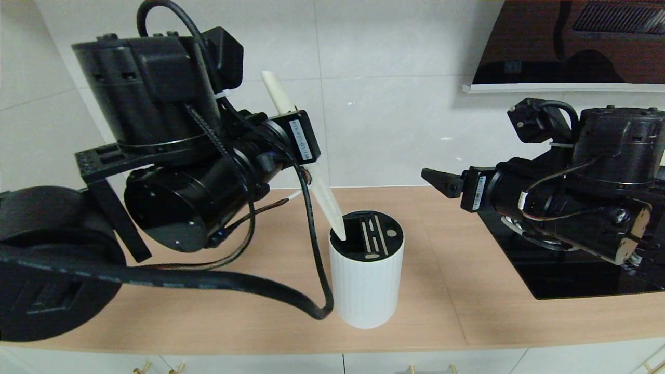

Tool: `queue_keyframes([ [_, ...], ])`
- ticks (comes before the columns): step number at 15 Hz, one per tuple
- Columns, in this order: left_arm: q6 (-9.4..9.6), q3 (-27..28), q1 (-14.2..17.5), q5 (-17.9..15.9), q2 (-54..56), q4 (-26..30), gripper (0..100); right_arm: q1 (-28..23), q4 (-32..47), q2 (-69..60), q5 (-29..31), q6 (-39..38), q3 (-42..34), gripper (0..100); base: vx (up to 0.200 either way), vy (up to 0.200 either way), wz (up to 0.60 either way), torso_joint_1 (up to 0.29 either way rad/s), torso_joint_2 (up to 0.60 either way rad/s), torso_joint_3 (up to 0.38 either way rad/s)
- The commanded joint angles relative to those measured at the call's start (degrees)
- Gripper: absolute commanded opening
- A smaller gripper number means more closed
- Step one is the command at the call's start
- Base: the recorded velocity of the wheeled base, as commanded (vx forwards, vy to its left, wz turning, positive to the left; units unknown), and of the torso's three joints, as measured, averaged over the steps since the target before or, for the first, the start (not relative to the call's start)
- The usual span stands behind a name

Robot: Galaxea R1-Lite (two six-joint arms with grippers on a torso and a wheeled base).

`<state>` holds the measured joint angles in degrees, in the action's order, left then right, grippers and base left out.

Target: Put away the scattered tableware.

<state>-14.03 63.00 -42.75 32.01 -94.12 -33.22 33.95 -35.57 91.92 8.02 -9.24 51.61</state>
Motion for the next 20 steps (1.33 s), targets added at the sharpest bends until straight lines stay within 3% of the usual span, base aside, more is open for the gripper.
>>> queue_keyframes([
  [1, 4.28, 0.0, -3.8, 7.8, -3.3, -3.7, 0, 0.3, 0.0, 1.2, 0.0, 0.1, -0.2, 100, 0.0, 0.0, 0.0, 0.0, 0.0, 0.0],
  [4, 9.81, -0.5, -5.9, 10.9, -6.3, -13.2, 0, 0.3, -0.1, 1.1, 0.2, 0.1, -0.2, 100, 0.0, 0.0, 0.0, 0.0, 0.0, 0.0],
  [5, 10.16, -0.7, -5.9, 11.2, -6.5, -14.0, 0, 0.3, -0.1, 1.1, 0.2, 0.1, -0.2, 100, 0.0, 0.0, 0.0, 0.0, 0.0, 0.0],
  [7, 10.34, -0.8, -7.1, 11.4, -6.6, -14.3, 0, 0.3, -0.1, 1.3, 0.2, 0.1, -0.2, 100, 0.0, 0.0, 0.0, 0.0, 0.0, 0.0],
  [20, 9.64, -0.4, -7.3, 11.5, -13.3, -15.5, 0, 0.3, -0.1, 1.7, 0.4, 0.2, -0.3, 100, 0.0, 0.0, 0.0, 0.0, 0.0, 0.0],
])
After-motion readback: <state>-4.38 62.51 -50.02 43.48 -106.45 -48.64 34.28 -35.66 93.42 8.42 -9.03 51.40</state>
